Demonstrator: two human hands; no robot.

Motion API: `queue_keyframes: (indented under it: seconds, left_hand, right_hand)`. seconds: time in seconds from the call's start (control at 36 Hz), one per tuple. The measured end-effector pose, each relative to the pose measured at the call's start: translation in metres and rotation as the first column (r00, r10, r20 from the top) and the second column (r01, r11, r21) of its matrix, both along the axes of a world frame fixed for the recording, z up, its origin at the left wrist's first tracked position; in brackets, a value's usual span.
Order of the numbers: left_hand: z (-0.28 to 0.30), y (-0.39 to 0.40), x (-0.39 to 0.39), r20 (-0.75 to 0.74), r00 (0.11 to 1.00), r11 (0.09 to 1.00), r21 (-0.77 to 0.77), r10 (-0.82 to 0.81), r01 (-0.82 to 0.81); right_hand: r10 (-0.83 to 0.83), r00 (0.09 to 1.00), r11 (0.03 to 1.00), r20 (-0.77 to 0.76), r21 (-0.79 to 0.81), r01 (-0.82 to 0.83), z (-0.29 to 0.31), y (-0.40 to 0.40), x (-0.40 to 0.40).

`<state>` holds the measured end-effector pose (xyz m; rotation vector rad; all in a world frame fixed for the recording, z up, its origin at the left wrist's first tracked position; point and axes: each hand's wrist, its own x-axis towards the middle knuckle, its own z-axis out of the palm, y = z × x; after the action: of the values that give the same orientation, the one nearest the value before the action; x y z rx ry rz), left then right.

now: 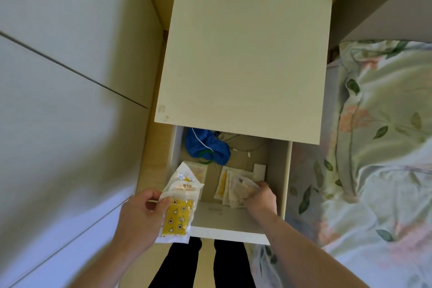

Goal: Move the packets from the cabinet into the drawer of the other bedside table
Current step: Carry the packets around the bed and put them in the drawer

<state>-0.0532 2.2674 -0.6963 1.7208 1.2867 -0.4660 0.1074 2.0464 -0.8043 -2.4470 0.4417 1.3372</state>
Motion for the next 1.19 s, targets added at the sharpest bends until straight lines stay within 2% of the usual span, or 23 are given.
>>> queue_keyframes:
  seconds: [0.17, 0.22, 0.28, 0.36, 0.42, 0.47, 0.61, 0.72, 0.83, 1.0, 1.11, 1.19]
  left_hand:
    - [0.005, -0.003, 0.007, 0.033, 0.999, 1.0, -0.015, 0.004, -0.003]
    - [0.008, -0.002, 0.007, 0.038, 0.999, 0.999, -0.038, 0.006, -0.005]
    - [0.01, -0.002, 0.006, 0.033, 0.999, 0.996, -0.084, 0.011, -0.008]
    - [0.013, -0.008, 0.006, 0.024, 0.999, 0.983, -0.185, 0.021, -0.016]
    - [0.017, -0.014, 0.009, 0.035, 0.998, 0.97, -0.238, 0.06, -0.05]
    - [0.019, -0.019, 0.012, 0.048, 0.993, 0.958, -0.272, 0.108, -0.091]
    - [0.015, -0.024, -0.001, 0.041, 0.99, 0.94, -0.321, 0.136, -0.116]
    - [0.014, -0.023, -0.017, 0.042, 0.989, 0.953, -0.277, 0.141, -0.124]
    - [0.009, -0.017, -0.029, 0.01, 0.992, 0.974, -0.192, 0.125, -0.12]
    - [-0.004, -0.005, -0.039, -0.047, 0.989, 0.978, -0.145, 0.141, -0.147]
    - [-0.007, 0.002, -0.04, -0.053, 0.983, 0.975, -0.122, 0.178, -0.184]
    - [-0.005, 0.005, -0.037, -0.025, 0.965, 0.955, -0.135, 0.261, -0.262]
  right_hand:
    - [0.01, 1.0, 0.999, 0.027, 0.053, -0.011, 0.011, -0.001, -0.007]
    - [-0.027, 1.0, 0.991, 0.001, 0.131, 0.026, 0.016, 0.0, -0.006]
    - [-0.135, 0.981, 0.946, -0.142, 0.277, 0.171, 0.026, 0.009, -0.005]
    - [-0.251, 0.863, 0.777, -0.439, 0.44, 0.45, 0.046, 0.027, -0.007]
    - [-0.212, 0.822, 0.716, -0.528, 0.489, 0.498, 0.06, 0.04, -0.008]
    - [-0.176, 0.815, 0.714, -0.552, 0.498, 0.492, 0.067, 0.048, -0.007]
    - [-0.194, 0.833, 0.782, -0.518, 0.432, 0.45, 0.05, 0.054, -0.002]
    - [-0.277, 0.908, 0.863, -0.315, 0.334, 0.379, 0.023, 0.061, 0.0]
    - [-0.095, 0.983, 0.955, -0.157, 0.264, 0.134, 0.001, 0.08, -0.003]
    - [0.092, 0.989, 0.969, -0.116, 0.238, -0.062, -0.024, 0.117, -0.025]
    - [0.121, 0.971, 0.968, -0.204, 0.239, -0.07, -0.029, 0.122, -0.04]
    - [-0.007, 0.987, 0.97, -0.162, 0.24, 0.046, -0.014, 0.114, -0.04]
